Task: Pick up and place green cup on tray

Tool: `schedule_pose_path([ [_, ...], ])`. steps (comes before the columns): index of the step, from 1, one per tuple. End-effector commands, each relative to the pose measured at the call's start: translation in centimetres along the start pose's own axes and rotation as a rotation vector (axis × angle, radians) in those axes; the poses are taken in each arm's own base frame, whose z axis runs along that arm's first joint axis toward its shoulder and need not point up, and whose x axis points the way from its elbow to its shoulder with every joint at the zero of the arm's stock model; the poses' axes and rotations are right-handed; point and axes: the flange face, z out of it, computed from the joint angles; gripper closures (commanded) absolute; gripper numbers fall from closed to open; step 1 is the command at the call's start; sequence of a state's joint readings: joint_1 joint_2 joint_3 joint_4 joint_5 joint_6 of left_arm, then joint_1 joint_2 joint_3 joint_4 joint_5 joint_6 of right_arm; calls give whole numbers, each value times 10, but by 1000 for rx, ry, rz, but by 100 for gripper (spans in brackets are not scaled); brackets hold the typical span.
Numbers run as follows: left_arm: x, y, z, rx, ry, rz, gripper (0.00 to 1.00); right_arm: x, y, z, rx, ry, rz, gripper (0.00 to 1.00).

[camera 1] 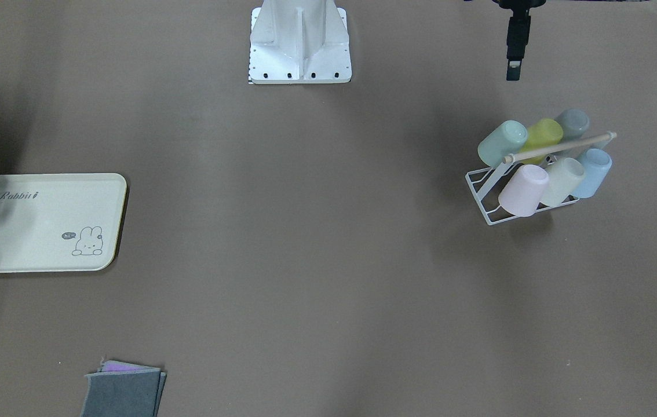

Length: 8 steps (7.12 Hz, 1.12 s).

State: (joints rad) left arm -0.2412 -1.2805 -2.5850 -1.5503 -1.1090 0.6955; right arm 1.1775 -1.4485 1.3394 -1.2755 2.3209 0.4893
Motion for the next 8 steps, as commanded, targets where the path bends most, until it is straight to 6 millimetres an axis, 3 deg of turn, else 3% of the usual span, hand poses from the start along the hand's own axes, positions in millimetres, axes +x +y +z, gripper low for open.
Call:
schedule_pose_path([
  [1,15,-10,21,-172,-129,279,2,5,3,3,-4,4,6,39],
  [3,36,-23,61,-303,-176,418,2,7,3,4,-7,6,9,52],
  [4,45,-35,74,-318,-182,452,2,7,3,4,-7,6,9,53],
  [6,43,-50,80,-309,-190,449,2,9,3,7,-13,9,13,53],
  [7,43,-71,101,-339,-215,459,2,9,3,8,-15,10,15,56],
  [8,39,-79,105,-347,-231,457,2,9,3,8,-15,10,15,61],
])
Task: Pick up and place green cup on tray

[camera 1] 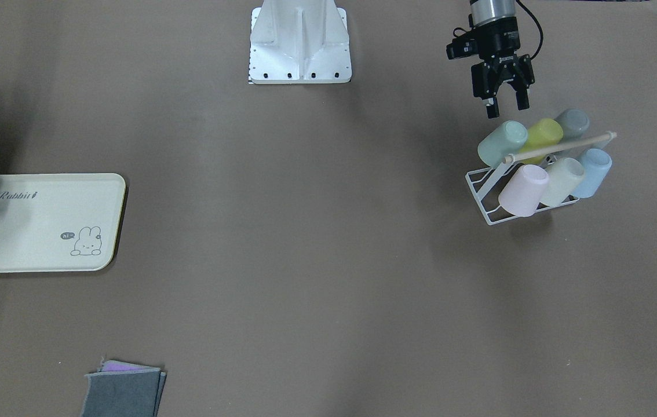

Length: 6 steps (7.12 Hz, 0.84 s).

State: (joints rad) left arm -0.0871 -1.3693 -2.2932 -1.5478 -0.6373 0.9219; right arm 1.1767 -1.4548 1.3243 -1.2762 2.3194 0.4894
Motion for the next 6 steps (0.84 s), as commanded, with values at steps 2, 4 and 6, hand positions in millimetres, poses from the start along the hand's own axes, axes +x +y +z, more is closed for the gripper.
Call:
schedule_pose_path([
  [2,1,-24,20,-55,-14,19,1,-2,-1,-1,2,-1,-2,81],
  [4,10,-31,27,-54,-4,11,2,-3,-2,-2,3,-2,-3,100],
  [6,21,-41,37,-71,10,37,2,-7,-2,-5,6,-10,-5,100],
])
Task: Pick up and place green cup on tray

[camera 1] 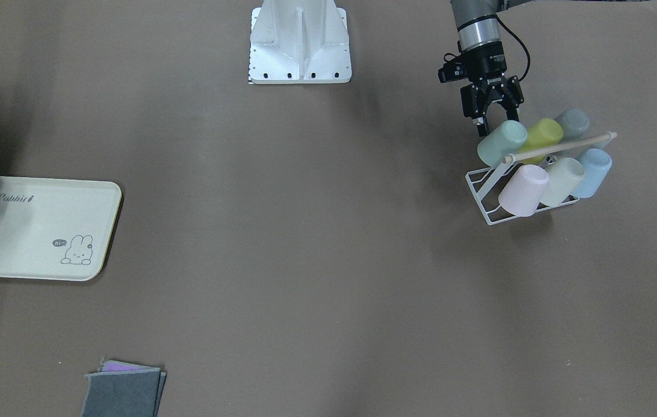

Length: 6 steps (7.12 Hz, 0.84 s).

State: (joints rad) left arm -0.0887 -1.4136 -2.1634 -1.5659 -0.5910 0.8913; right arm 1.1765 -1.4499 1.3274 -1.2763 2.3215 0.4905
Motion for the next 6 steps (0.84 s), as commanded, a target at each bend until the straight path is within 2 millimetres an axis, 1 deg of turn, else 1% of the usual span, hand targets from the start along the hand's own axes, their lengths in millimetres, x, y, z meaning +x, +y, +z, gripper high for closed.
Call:
schedule_pose_path([
  [1,12,-12,12,-20,14,30,2,-5,1,-8,9,-15,-1,100],
  [2,13,-13,13,-23,16,39,2,-7,2,-19,21,-40,-3,100],
  [3,15,-15,15,-36,11,52,2,-1,1,-35,19,-102,23,100],
  [4,13,-17,16,-37,10,55,2,5,-1,-47,30,-129,34,100],
  [5,13,-20,17,-39,10,65,2,1,-1,-70,64,-153,24,100],
  [6,7,-23,17,-49,-4,123,2,0,1,-85,75,-193,24,100],
])
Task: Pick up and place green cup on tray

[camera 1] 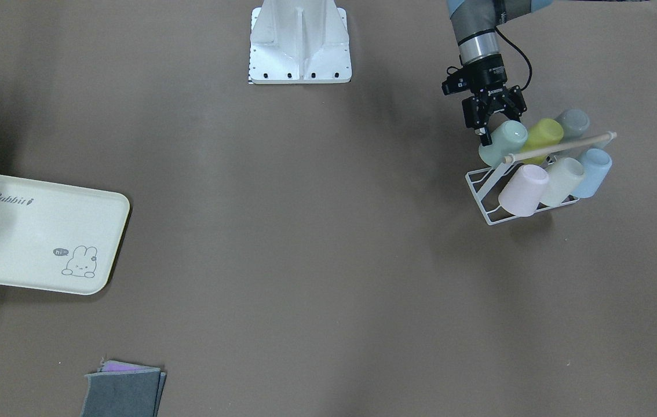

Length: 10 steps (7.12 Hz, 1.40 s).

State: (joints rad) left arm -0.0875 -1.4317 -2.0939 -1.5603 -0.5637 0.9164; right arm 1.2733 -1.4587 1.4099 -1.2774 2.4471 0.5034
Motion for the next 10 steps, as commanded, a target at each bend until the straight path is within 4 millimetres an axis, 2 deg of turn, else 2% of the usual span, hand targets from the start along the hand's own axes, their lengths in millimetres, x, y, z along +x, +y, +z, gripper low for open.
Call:
schedule_pose_path([
  [1,-8,-5,1,-13,-13,66,2,-19,2,-38,32,-87,-17,100],
  [3,-5,-8,6,-40,-23,81,2,-61,10,-70,66,-133,-4,100],
  [4,-3,-10,7,-42,-20,85,2,-101,15,-72,60,-149,-6,100],
  [6,-3,-12,8,-42,-19,83,2,-208,21,-62,35,-120,-39,100],
  [7,-4,-11,8,-42,-20,78,2,-250,26,-55,37,-103,-76,100],
  [8,-6,-11,7,-39,-22,69,24,-302,31,-44,40,-89,-64,100],
  [9,-7,-7,8,-45,-21,73,58,-367,49,-23,33,-85,-64,100],
  [10,-6,-5,9,-47,-19,69,77,-401,59,-14,30,-92,-69,100],
])
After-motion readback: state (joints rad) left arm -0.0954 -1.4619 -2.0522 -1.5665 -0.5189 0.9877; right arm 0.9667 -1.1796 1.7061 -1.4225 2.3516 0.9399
